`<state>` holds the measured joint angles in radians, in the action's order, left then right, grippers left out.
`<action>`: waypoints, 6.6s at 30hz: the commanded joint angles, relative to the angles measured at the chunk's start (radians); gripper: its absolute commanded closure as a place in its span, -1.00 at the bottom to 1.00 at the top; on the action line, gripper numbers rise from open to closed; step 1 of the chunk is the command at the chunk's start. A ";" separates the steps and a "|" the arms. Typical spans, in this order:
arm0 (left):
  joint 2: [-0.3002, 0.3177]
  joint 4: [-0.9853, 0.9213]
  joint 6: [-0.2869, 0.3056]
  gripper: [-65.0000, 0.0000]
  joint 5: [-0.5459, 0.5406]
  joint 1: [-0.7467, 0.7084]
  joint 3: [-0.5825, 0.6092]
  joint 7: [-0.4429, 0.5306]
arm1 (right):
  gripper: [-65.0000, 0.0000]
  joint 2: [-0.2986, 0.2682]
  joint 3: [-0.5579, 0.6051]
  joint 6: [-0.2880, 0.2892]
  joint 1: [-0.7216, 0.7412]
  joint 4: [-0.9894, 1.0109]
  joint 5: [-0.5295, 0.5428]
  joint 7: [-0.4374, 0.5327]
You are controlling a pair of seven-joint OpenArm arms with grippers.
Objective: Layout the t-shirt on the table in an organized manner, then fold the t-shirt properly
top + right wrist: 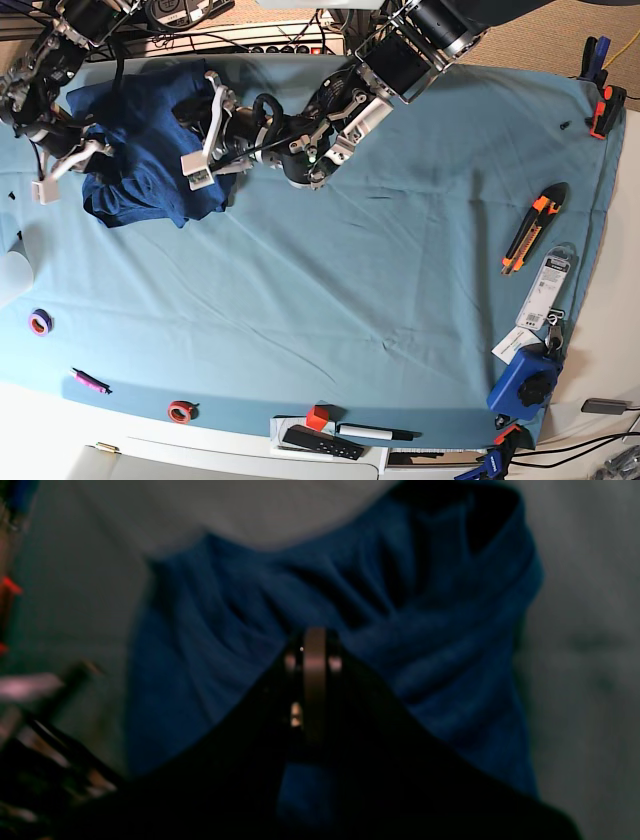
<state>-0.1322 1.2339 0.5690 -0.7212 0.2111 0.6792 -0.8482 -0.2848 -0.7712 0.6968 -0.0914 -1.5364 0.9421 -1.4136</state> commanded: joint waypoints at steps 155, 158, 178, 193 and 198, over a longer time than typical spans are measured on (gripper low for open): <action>-0.025 0.115 0.129 1.00 -0.203 0.232 -0.359 0.001 | 1.00 -0.521 -0.455 0.001 0.178 0.416 0.541 0.017; -0.025 0.198 0.129 1.00 -0.137 0.232 -0.495 0.073 | 1.00 -0.521 -0.505 0.001 0.149 0.310 0.541 0.017; 0.052 0.393 0.129 1.00 0.076 0.130 -0.698 0.283 | 1.00 -0.521 -0.131 -0.143 0.144 0.059 -0.773 1.041; 0.167 0.592 0.129 1.00 -0.022 -0.170 -0.946 0.289 | 1.00 -0.260 -0.030 0.001 0.031 0.057 -0.650 1.107; 0.212 0.704 0.129 1.00 -0.073 -0.337 -1.064 0.288 | 1.00 -0.186 -0.129 0.001 -0.044 0.028 -0.455 1.034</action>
<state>0.0738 1.9205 0.6888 -0.7715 -0.1413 -0.3836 -0.5842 -0.4469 -0.8955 0.7002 -0.1444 -1.4906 0.4713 -0.4057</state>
